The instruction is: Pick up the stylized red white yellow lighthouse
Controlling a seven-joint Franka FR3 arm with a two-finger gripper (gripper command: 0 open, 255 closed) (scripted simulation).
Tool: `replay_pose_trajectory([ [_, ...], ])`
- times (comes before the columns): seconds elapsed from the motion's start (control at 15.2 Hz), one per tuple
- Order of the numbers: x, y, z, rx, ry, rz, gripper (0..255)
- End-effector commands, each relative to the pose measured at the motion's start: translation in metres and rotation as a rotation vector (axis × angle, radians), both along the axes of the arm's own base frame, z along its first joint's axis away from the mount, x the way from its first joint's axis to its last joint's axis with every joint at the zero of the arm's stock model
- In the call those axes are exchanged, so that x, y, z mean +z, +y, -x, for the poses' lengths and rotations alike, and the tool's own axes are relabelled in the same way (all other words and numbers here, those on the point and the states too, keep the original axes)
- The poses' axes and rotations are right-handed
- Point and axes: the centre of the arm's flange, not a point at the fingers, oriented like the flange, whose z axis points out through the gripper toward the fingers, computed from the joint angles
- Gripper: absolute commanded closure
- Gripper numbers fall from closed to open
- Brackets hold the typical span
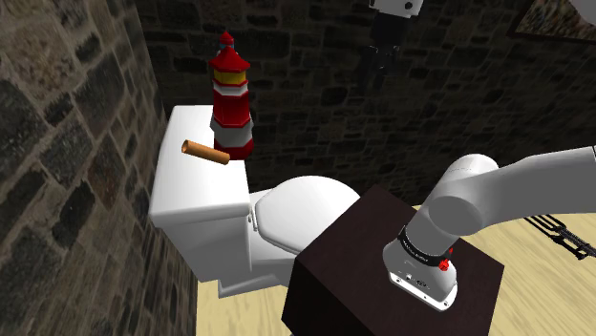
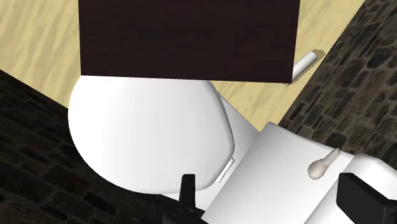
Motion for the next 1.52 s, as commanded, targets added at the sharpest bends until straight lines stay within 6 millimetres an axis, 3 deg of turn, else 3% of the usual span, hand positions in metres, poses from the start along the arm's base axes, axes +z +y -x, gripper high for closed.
replay_pose_trajectory([
  [0.0,0.000,0.000,0.000,0.000,0.000,0.000,0],
  [0.73,-0.009,0.051,-0.091,-0.027,-0.142,-0.258,0],
  [1.45,0.008,0.098,-0.184,-0.054,-0.284,-0.516,0],
])
